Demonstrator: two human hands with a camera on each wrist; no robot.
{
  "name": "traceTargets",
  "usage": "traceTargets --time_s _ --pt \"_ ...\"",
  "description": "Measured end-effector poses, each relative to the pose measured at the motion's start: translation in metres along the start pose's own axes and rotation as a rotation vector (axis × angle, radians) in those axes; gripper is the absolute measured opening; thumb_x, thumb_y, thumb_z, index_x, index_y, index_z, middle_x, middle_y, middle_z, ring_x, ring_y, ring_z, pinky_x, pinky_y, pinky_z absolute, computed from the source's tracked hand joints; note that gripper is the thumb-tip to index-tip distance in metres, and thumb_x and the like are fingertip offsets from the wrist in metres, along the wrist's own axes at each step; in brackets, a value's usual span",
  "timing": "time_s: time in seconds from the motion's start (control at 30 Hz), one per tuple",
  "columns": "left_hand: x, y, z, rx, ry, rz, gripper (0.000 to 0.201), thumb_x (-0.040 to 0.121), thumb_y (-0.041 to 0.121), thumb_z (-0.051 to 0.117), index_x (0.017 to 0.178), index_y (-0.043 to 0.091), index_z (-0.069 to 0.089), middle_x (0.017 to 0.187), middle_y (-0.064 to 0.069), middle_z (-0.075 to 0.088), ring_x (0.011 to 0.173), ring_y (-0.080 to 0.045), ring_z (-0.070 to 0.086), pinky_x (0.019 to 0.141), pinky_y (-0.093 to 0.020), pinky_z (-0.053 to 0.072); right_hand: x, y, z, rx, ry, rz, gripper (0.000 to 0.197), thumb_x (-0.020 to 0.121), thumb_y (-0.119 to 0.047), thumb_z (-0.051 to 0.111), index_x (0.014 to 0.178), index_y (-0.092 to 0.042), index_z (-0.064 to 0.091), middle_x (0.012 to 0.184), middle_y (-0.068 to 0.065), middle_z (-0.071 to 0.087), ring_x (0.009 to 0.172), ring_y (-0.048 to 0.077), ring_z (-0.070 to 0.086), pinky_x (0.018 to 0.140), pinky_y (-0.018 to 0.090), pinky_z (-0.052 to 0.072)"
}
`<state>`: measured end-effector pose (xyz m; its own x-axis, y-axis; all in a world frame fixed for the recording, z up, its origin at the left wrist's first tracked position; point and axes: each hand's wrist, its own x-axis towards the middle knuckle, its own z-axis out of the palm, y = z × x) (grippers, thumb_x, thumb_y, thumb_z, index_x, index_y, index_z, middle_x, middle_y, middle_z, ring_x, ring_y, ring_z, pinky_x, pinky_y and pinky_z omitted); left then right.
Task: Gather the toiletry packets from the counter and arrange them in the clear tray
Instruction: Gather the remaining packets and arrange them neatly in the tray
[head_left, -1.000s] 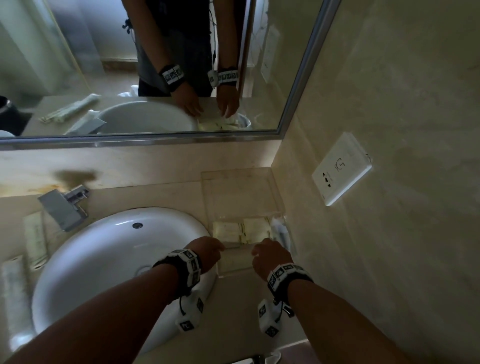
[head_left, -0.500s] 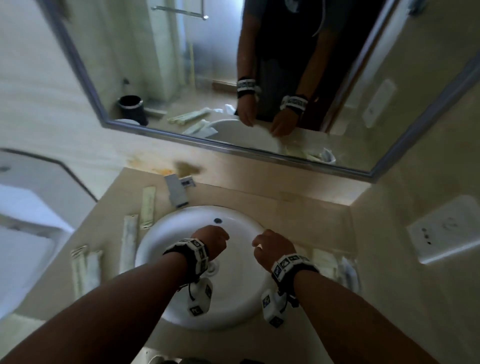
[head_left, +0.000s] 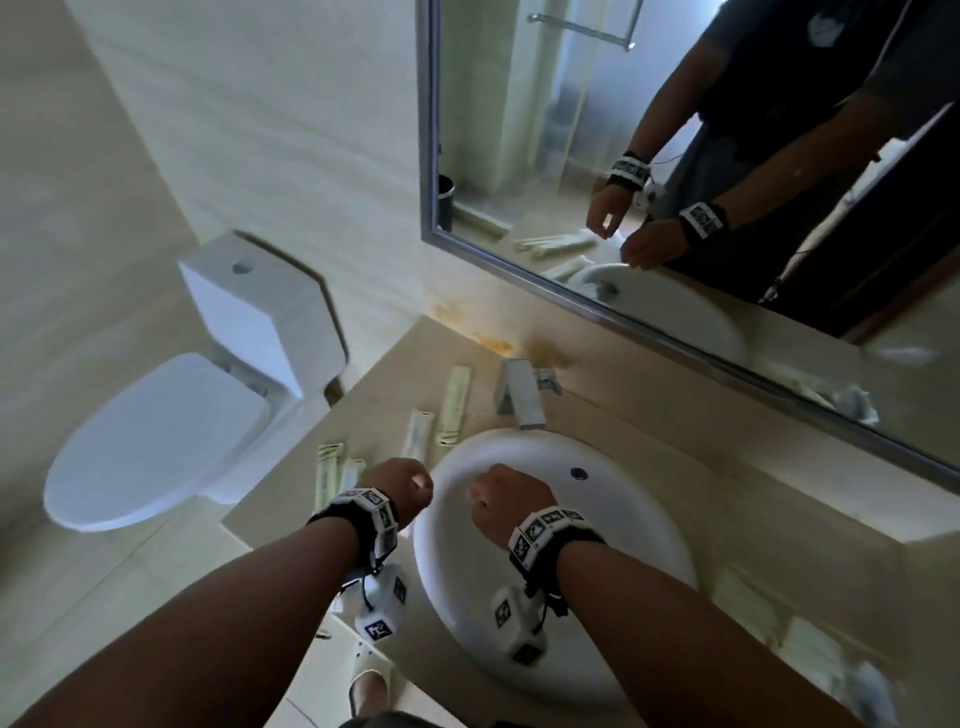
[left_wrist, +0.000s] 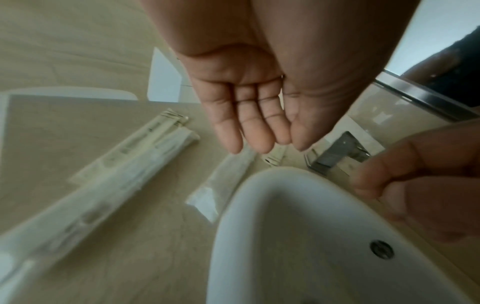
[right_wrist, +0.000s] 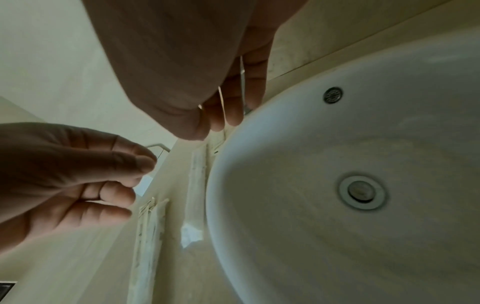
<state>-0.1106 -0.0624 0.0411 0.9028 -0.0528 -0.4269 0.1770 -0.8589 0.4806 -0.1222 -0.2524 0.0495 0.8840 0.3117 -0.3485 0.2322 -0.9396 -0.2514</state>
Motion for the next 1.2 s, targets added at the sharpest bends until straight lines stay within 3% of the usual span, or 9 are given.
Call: traceTargets --time_s 0.1,0.2,0.37,0.53,0.73,0.83,0.97,1.1,1.2 --pt "0.009 -0.027 -0.015 -0.024 0.036 -0.037 0.009 0.082 0.024 0.062 0.073 0.026 0.063 0.093 -0.001 0.072 0.094 -0.023 0.067 0.082 -0.027 0.051 0.027 -0.017 0.002 -0.052 -0.068 0.021 0.034 0.095 -0.028 0.034 0.115 -0.020 0.061 0.119 0.006 0.054 0.109 0.030 0.059 0.092 0.042 0.050" --pt "0.019 -0.053 -0.027 -0.038 0.059 -0.079 0.019 0.084 0.024 0.058 0.066 0.027 0.054 0.093 -0.002 0.070 0.097 -0.024 0.065 0.083 -0.026 0.047 0.051 -0.028 0.003 -0.052 -0.121 0.068 0.032 0.094 -0.024 0.035 0.117 -0.019 0.057 0.122 0.008 0.052 0.113 0.030 0.057 0.091 0.040 0.047" --pt "0.040 -0.091 -0.043 -0.041 0.056 -0.130 0.019 0.089 0.025 0.057 0.095 0.014 0.071 0.105 -0.005 0.072 0.102 -0.025 0.065 0.090 -0.029 0.048 0.086 -0.035 0.009 0.030 -0.180 0.168 0.039 0.091 -0.031 0.044 0.127 -0.027 0.056 0.134 0.005 0.047 0.120 0.026 0.054 0.098 0.038 0.045" --pt "0.061 -0.120 -0.051 -0.042 0.020 -0.203 0.020 0.085 0.025 0.057 0.102 0.021 0.068 0.112 -0.001 0.069 0.104 -0.022 0.063 0.095 -0.032 0.049 0.122 -0.039 0.015 0.053 -0.191 0.252 0.042 0.091 -0.034 0.042 0.131 -0.025 0.052 0.135 0.007 0.045 0.120 0.029 0.054 0.099 0.040 0.046" --pt "0.075 -0.152 -0.044 0.038 -0.072 -0.237 0.040 0.084 0.033 0.063 0.122 0.022 0.057 0.121 -0.001 0.064 0.109 -0.020 0.061 0.094 -0.029 0.047 0.163 -0.039 0.023 0.045 -0.108 0.360 0.042 0.092 -0.040 0.041 0.128 -0.020 0.050 0.132 0.009 0.043 0.118 0.032 0.053 0.093 0.043 0.047" --pt "0.082 -0.163 -0.041 0.055 -0.078 -0.264 0.050 0.082 0.035 0.065 0.129 0.024 0.051 0.123 -0.002 0.063 0.110 -0.022 0.061 0.091 -0.030 0.049 0.179 -0.038 0.029 0.008 -0.051 0.370 0.041 0.093 -0.040 0.041 0.131 -0.025 0.044 0.134 0.010 0.041 0.120 0.033 0.045 0.094 0.045 0.045" --pt "0.091 -0.163 -0.039 0.120 -0.062 -0.257 0.061 0.080 0.040 0.065 0.134 0.024 0.041 0.122 -0.006 0.061 0.105 -0.026 0.062 0.079 -0.028 0.047 0.194 -0.037 0.037 -0.035 -0.114 0.409 0.048 0.094 -0.041 0.035 0.142 -0.036 0.030 0.141 0.009 0.038 0.125 0.033 0.040 0.098 0.048 0.038" --pt "0.098 -0.162 -0.036 0.171 -0.076 -0.238 0.065 0.078 0.046 0.065 0.133 0.025 0.037 0.118 -0.007 0.060 0.099 -0.027 0.064 0.077 -0.031 0.049 0.200 -0.038 0.046 -0.048 -0.102 0.408 0.034 0.097 -0.039 0.030 0.127 -0.034 0.045 0.136 0.010 0.040 0.122 0.033 0.042 0.098 0.048 0.038" --pt "0.098 -0.160 -0.032 0.210 -0.087 -0.228 0.064 0.078 0.049 0.064 0.131 0.028 0.034 0.115 -0.006 0.058 0.095 -0.026 0.064 0.071 -0.032 0.047 0.201 -0.033 0.046 -0.028 -0.076 0.400 0.033 0.100 -0.042 0.032 0.127 -0.031 0.047 0.134 0.010 0.040 0.122 0.033 0.043 0.099 0.048 0.039"
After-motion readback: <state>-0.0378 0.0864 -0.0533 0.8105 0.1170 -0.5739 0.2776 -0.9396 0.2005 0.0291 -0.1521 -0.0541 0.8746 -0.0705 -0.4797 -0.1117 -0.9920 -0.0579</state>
